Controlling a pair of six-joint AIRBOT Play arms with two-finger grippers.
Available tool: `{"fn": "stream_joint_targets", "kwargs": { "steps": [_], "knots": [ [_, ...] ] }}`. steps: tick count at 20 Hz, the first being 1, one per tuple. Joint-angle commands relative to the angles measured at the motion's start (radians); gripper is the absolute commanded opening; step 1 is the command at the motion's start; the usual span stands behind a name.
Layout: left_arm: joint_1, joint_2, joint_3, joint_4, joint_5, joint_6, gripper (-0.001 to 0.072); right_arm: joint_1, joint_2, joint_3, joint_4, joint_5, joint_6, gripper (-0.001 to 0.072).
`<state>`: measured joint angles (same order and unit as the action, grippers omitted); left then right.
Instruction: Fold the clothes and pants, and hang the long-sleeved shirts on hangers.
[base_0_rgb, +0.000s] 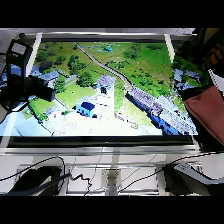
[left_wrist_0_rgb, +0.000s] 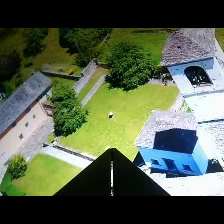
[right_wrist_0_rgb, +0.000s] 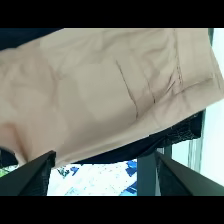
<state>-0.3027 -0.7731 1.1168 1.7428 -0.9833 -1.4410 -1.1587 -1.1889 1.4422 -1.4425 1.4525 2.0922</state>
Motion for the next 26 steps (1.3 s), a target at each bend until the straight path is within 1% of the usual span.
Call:
{"fn": "stream_joint_targets", "kwargs": {
  "steps": [1, 2, 3, 4, 5, 6, 8, 9, 11, 13, 15, 18, 19, 20, 21, 22, 24, 26],
  "knots": [
    [0.001, 0.0, 0.001, 0.001, 0.0, 0.001, 0.0005, 0.0, 0.002, 0.0, 0.008, -0.031, -0.028, 0.0632],
    [0.001, 0.0, 0.001, 0.01, 0.001, 0.002, 0.0005, 0.0, 0.002, 0.0, 0.039, -0.042, -0.065, 0.0501],
    [0.001, -0.001, 0.001, 0.029, 0.004, 0.001, 0.0005, 0.003, 0.002, 0.0, 0.087, -0.053, -0.105, 0.0308],
    [0.001, -0.001, 0.001, 0.067, 0.013, 0.002, 0.0005, 0.016, 0.002, 0.0, 0.135, -0.061, -0.156, 0.0151],
    [0.001, -0.003, 0.001, 0.114, 0.026, 0.001, 0.0005, 0.048, 0.002, 0.0, 0.183, -0.064, -0.22, 0.0048],
    [0.001, -0.007, 0.001, 0.158, 0.035, 0.001, 0.0005, 0.093, 0.002, 0.0, 0.228, -0.066, -0.254, 0.0025],
    [0.001, -0.013, 0.001, 0.175, 0.037, 0.001, 0.0006, 0.242, 0.002, 0.0, 0.307, -0.078, -0.359, 0.0025],
    [0.001, -0.014, 0.001, 0.174, 0.037, 0.001, 0.0005, 0.344, 0.002, 0.0, 0.321, -0.079, -0.407, 0.0024],
    [0.001, -0.014, 0.001, 0.167, 0.037, 0.001, 0.0005, 0.573, 0.002, 0.0, 0.313, -0.069, -0.484, 0.0024],
    [0.001, -0.014, 0.001, 0.167, 0.037, 0.001, 0.0005, 0.812, 0.002, 0.0, 0.258, -0.068, -0.542, 0.0024],
    [0.001, -0.014, 0.001, 0.167, 0.037, 0.001, 0.0005, 1.026, 0.002, 0.0, 0.171, -0.078, -0.545, 0.0025],
    [0.001, -0.014, 0.001, 0.167, 0.037, 0.001, 0.0005, 1.263, 0.002, 0.0, 0.139, -0.077, -0.54, 0.0025],
    [0.001, -0.014, 0.001, 0.167, 0.037, 0.001, 0.0005, 1.323, 0.002, 0.0, 0.114, -0.077, -0.528, 0.0025],
    [0.001, -0.014, 0.001, 0.167, 0.037, 0.001, 0.0005, 1.37, 0.002, 0.0, 0.054, -0.079, -0.488, 0.0024],
    [0.001, -0.014, 0.001, 0.167, 0.037, 0.001, 0.0005, 1.4, 0.002, 0.0, -0.031, -0.078, -0.42, 0.0025],
    [0.001, -0.014, 0.001, 0.167, 0.037, 0.001, 0.0005, 1.414, 0.002, 0.0, -0.08, -0.068, -0.37, 0.0025],
    [0.001, -0.014, 0.001, 0.167, 0.037, 0.001, 0.0005, 1.415, 0.002, 0.0, -0.072, -0.048, -0.357, 0.0025],
    [0.001, -0.014, 0.001, 0.167, 0.037, 0.001, 0.0005, 1.415, 0.002, 0.0, -0.053, -0.059, -0.357, 0.0025]
  ]
}}
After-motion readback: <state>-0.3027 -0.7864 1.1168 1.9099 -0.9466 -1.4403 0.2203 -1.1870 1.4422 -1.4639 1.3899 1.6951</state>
